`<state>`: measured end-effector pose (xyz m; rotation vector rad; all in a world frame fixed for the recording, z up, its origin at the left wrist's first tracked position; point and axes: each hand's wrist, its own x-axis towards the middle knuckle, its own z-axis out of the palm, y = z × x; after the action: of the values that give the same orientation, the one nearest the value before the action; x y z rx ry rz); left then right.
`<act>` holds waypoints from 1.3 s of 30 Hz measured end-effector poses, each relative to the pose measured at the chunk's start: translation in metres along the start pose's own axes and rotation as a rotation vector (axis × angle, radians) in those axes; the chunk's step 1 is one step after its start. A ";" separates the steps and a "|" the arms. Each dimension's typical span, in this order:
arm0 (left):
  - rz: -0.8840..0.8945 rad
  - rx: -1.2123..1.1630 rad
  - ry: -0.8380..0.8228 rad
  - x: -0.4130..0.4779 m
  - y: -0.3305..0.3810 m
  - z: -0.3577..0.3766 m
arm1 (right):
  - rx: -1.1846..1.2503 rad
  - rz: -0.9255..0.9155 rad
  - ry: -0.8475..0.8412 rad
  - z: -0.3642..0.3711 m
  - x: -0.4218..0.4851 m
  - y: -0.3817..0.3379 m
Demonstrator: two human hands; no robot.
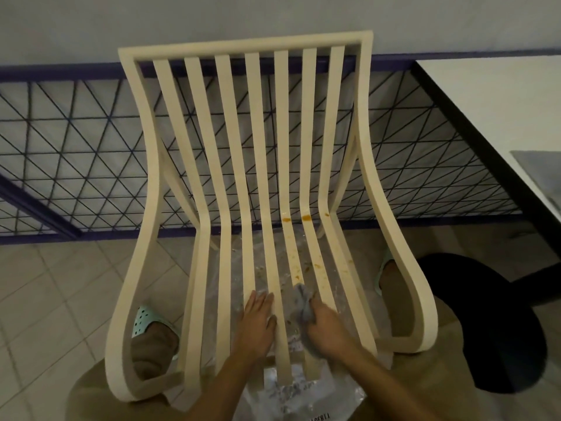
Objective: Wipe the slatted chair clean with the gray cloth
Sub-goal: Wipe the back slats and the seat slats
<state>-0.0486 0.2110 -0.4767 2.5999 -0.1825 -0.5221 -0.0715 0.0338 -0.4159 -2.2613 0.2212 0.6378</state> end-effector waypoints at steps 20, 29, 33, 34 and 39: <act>-0.046 0.183 0.086 0.007 0.002 0.016 | 0.354 0.275 0.264 0.061 0.039 0.011; -0.023 0.133 -0.008 0.008 0.008 0.003 | 0.208 0.238 0.359 0.061 0.092 0.008; -0.053 0.099 0.006 0.007 0.007 0.004 | 0.266 0.197 0.361 0.053 0.125 0.003; -0.054 0.082 0.014 0.007 0.006 0.005 | 0.305 0.187 0.358 0.052 0.133 0.002; -0.006 0.051 0.068 0.009 0.000 0.012 | 0.395 0.144 0.366 0.038 0.174 -0.009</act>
<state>-0.0453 0.2035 -0.4891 2.6646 -0.1682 -0.4351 0.0664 0.0735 -0.5212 -1.9694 0.6369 0.2186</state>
